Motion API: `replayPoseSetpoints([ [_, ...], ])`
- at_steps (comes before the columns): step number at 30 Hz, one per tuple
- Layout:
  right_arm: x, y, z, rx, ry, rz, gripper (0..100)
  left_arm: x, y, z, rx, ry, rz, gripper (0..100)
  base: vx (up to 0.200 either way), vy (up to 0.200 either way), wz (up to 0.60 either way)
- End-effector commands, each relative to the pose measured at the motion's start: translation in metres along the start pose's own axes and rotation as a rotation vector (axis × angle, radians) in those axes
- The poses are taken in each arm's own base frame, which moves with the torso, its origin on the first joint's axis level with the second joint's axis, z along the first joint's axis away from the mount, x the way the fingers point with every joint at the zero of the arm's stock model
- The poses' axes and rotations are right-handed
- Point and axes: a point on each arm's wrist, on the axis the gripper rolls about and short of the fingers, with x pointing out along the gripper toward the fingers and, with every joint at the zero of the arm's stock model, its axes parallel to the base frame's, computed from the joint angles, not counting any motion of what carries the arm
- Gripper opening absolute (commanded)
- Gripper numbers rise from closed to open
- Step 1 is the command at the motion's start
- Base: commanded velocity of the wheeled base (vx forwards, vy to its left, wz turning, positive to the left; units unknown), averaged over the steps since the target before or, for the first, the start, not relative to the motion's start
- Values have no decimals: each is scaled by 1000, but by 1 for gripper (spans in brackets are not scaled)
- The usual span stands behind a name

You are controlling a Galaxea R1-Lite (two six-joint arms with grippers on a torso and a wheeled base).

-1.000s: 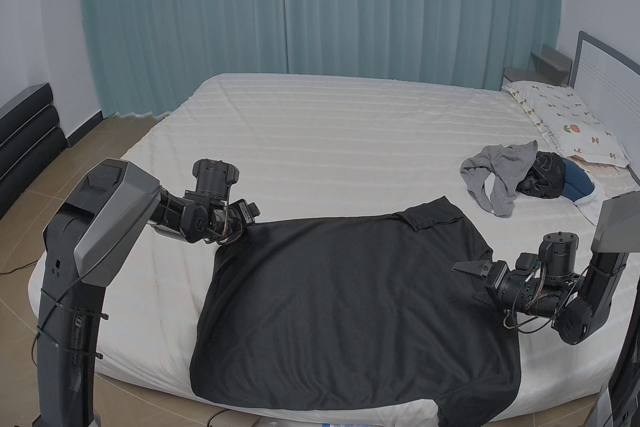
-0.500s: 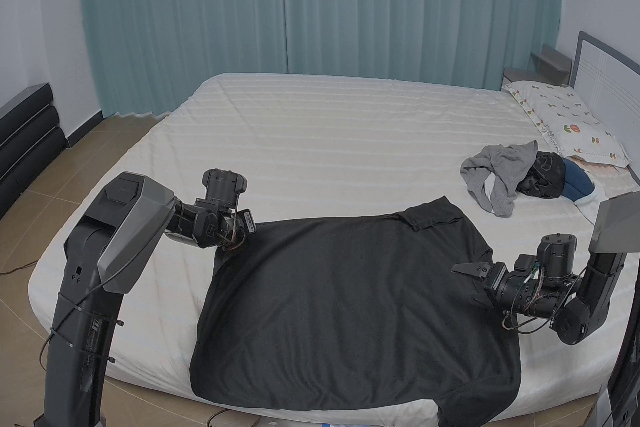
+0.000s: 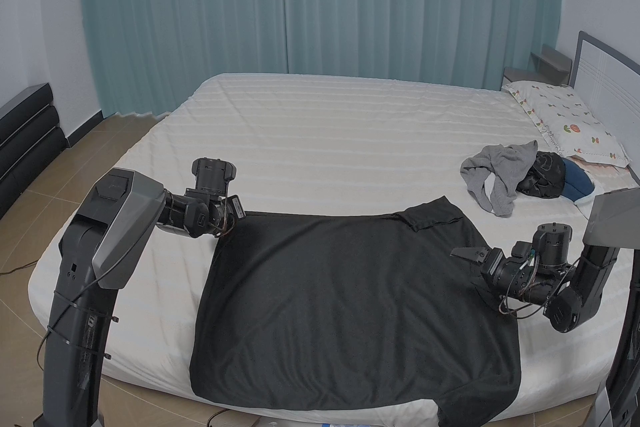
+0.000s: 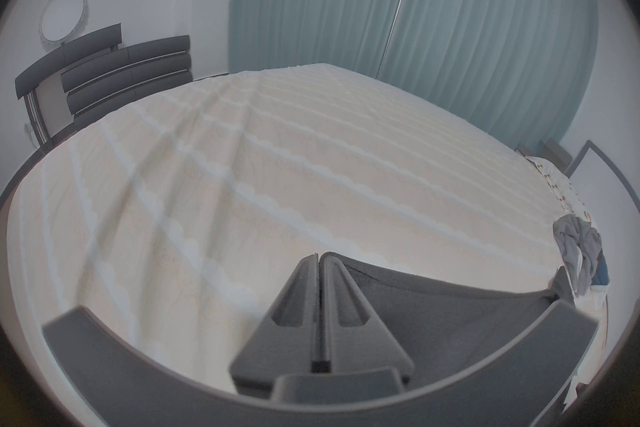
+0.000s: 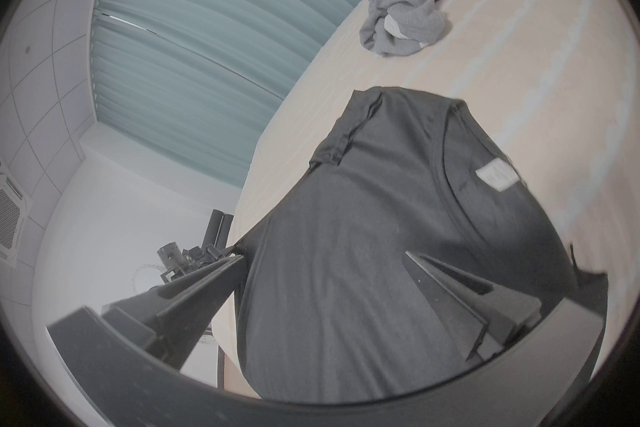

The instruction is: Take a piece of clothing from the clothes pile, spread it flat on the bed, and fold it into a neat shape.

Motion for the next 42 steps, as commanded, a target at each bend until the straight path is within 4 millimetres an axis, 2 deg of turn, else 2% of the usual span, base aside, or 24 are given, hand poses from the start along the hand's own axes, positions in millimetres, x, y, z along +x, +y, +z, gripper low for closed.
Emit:
replayPoseSetpoints([
  [1, 23, 0, 38, -4, -61, -3, 100, -5, 6, 24, -31, -57, -3, 0, 0, 0, 0],
  [4, 40, 7, 62, 2, -72, -21, 100, -4, 4, 30, -42, -73, -14, 0, 0, 0, 0],
  [5, 44, 8, 65, 5, -72, -30, 100, -3, 4, 31, -44, -77, -16, 0, 0, 0, 0],
  [8, 73, 11, 75, 11, -72, -72, 100, -3, 4, 35, -49, -89, -16, 0, 0, 0, 0],
  [10, 91, 12, 76, 9, -64, -90, 100, -4, 4, 37, -50, -96, -20, 0, 0, 0, 0],
  [11, 93, 12, 75, 11, -62, -94, 100, -4, 4, 37, -50, -97, -22, 0, 0, 0, 0],
  [13, 115, 13, 72, 16, -28, -111, 100, -6, 2, 42, -56, -110, -29, 0, 0, 0, 0],
  [18, 145, 17, 62, 10, 13, -141, 100, -6, 1, 44, -58, -118, -33, 0, 0, 0, 0],
  [27, 180, 25, 50, 2, 66, -187, 100, -6, 0, 42, -57, -114, -34, 0, 0, 0, 0],
  [39, 218, 21, 61, -15, -14, -200, 100, -5, -1, 37, -56, -99, -30, 0, 0, 0, 0],
  [42, 226, 13, 60, -18, -33, -192, 100, -4, 0, 36, -57, -96, -29, 0, 0, 0, 0],
])
